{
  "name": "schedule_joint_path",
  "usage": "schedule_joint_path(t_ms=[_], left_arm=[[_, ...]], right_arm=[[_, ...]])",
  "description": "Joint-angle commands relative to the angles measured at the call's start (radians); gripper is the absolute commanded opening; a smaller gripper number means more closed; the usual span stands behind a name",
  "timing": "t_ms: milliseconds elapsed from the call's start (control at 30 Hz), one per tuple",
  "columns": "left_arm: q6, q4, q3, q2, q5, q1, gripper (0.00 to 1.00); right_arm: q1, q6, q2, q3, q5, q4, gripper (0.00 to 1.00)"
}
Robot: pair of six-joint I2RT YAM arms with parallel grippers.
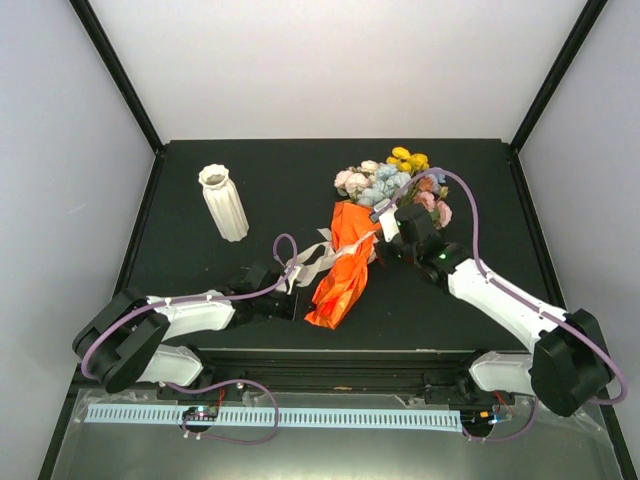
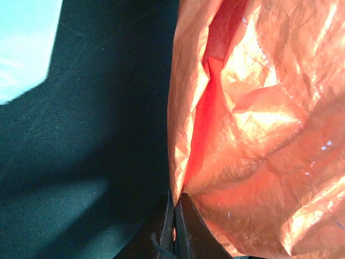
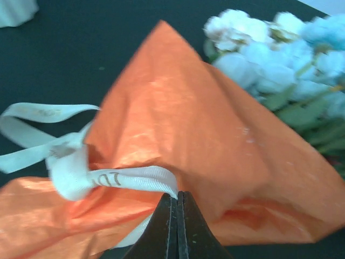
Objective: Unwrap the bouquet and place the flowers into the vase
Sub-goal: Untie the ribbon from the wrapping paper.
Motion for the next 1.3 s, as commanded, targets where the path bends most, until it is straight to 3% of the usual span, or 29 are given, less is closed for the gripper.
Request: schedule_joint_path(t_ms=[0,400,867,967,1267], left_arm=[[0.022,0.005,-0.009,-0.004,-0.017,-0.005,0.02],[0.009,0.017,-0.026,-0.006,-0.033,-0.006,0.02],[0.001,0.033,-0.024,0.019,-0.027,-0.006,0.02],[-0.002,0.038,-0.025,0.021,-0.028,-0.006,0.02],[-0.006,0.034,-0.017,0.023,-0.042,-0.005,0.02]], right_arm=[[-0.034,0.067,-0.065,-0.030,0.191,0.110,0.01],[-0.152,0.145,-0.254,-0.110,0.247,0.188,0.01],[-0.159,0.120,-0.401,-0.071,0.412,0.205,0.01],[-0.161,0.121,-0.413,-0.094,0.346,0.238,0.01],[-0.159,0.407,-0.411,-0.247,-0.058,0.079,0.01]])
